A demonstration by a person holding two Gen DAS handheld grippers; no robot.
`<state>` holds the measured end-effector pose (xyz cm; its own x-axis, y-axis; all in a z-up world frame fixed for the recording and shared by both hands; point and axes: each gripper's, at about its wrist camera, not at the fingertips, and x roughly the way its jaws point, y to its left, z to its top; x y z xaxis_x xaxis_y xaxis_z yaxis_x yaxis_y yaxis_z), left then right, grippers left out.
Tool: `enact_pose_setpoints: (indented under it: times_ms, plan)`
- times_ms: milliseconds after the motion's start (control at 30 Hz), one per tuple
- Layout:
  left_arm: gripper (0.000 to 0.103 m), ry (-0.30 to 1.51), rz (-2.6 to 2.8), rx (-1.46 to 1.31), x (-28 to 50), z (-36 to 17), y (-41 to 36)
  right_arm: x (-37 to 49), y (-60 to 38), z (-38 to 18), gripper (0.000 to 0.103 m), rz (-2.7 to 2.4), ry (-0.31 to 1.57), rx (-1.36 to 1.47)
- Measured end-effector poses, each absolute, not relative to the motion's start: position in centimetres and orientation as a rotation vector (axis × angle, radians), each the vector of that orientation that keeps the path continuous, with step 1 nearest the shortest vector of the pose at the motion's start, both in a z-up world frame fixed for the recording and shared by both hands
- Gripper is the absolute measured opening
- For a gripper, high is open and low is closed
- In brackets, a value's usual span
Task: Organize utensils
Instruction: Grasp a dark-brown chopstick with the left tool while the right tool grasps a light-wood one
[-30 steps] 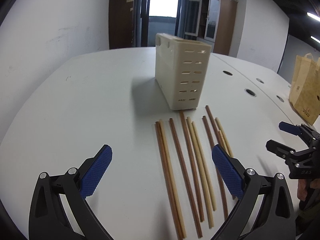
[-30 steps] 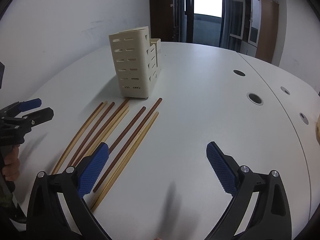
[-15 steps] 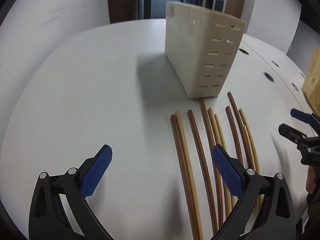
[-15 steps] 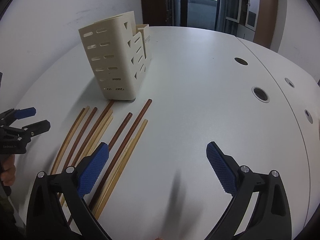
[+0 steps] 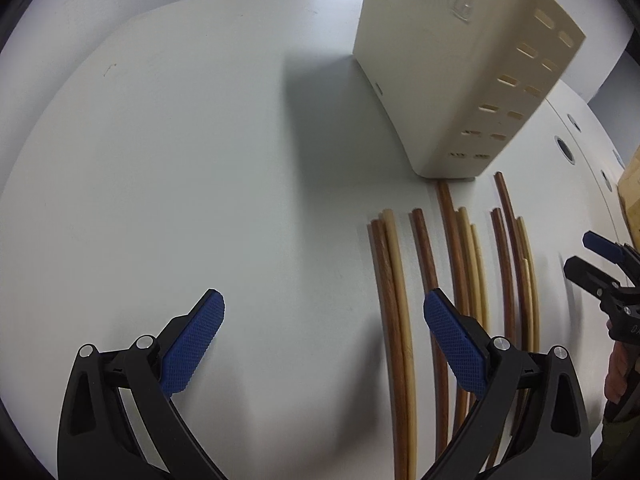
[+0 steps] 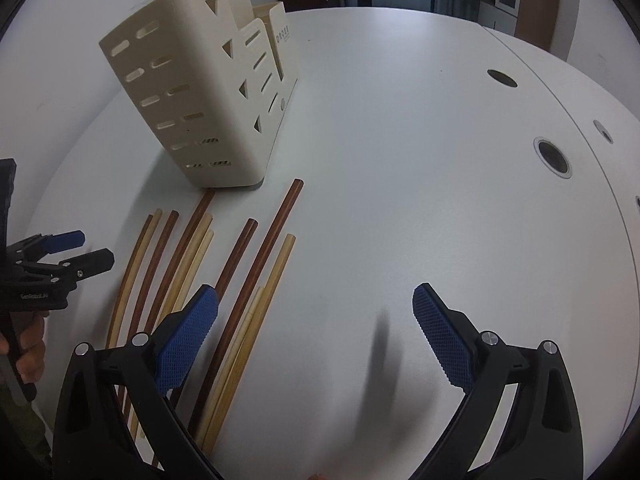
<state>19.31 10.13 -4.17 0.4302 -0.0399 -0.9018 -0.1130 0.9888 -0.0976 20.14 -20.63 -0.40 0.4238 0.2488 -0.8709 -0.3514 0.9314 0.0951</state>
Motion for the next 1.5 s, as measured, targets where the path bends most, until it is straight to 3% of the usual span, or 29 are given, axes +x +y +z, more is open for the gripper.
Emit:
enact_pose_setpoints:
  times_ms: [200, 467, 1167, 1300, 1367, 1500]
  plan:
    - [0.097, 1.139, 0.055, -0.128, 19.9, -4.6, 10.2, 21.1, -20.0, -1.2, 0.098, 0.356, 1.077, -0.122]
    - [0.097, 1.153, 0.069, -0.121, 21.4, -6.1, 10.3, 22.5, -19.2, -2.4, 0.080, 0.345, 1.108, -0.129]
    - [0.095, 1.180, 0.072, -0.048, 22.2, -5.7, 9.1, 22.8, -18.3, -2.9, 0.065, 0.288, 1.120, -0.197]
    - [0.095, 1.194, 0.068, -0.040, 22.6, -5.4, 8.7, 22.5, -18.0, -2.9, 0.057, 0.279, 1.114, -0.223]
    - [0.088, 1.194, 0.055, -0.032, 22.8, -5.0, 8.3, 22.3, -18.0, -2.8, 0.050, 0.287, 1.121, -0.230]
    - [0.047, 1.204, 0.021, -0.007, 23.2, -3.6, 8.0, 21.8, -18.1, -2.5, 0.029, 0.301, 1.134, -0.215]
